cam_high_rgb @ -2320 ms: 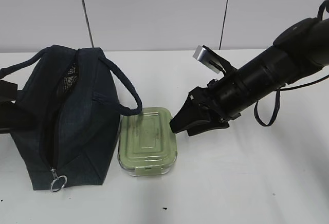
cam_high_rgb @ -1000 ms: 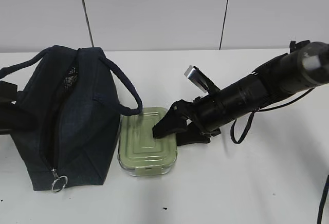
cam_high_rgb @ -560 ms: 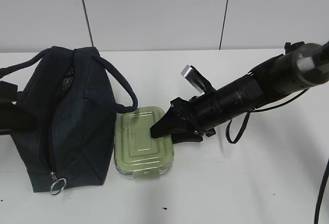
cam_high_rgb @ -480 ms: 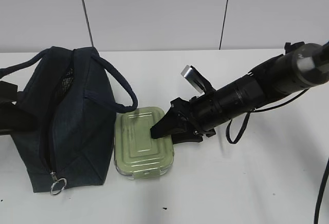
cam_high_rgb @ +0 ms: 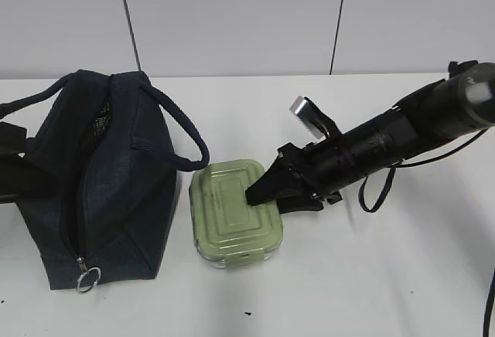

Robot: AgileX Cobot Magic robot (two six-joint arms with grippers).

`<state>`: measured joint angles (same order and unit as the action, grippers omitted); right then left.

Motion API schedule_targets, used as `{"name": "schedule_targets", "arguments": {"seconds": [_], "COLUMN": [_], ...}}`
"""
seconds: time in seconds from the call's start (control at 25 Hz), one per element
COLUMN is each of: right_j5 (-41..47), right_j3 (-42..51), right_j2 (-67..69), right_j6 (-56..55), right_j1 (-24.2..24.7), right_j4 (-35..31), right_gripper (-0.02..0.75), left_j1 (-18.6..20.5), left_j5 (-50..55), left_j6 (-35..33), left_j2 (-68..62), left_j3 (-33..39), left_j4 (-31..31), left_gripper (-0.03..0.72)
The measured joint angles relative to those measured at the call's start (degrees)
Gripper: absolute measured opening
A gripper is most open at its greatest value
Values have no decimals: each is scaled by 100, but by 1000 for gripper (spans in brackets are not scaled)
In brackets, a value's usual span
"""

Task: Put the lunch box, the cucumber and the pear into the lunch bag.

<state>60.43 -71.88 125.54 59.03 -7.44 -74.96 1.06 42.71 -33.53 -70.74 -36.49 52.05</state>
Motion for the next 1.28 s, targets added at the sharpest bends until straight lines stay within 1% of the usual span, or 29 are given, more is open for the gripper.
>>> {"name": "schedule_targets", "arguments": {"seconds": [0.24, 0.4, 0.84, 1.28], "right_j5": [180, 335, 368, 392], "right_j3": [0, 0, -14, -444], "right_j2": [0, 0, 0, -257], "right_j6": [11, 22, 33, -165], "right_j1": [334, 345, 345, 404], "right_j4": [100, 100, -54, 6], "right_gripper": [388, 388, 386, 386], "left_j1": [0, 0, 0, 0], "left_j5": [0, 0, 0, 0], "left_j6": [0, 0, 0, 0], "left_j2": [0, 0, 0, 0], "left_j3": [0, 0, 0, 0], "left_j4": [0, 0, 0, 0], "left_gripper": [-18, -18, -18, -18]}}
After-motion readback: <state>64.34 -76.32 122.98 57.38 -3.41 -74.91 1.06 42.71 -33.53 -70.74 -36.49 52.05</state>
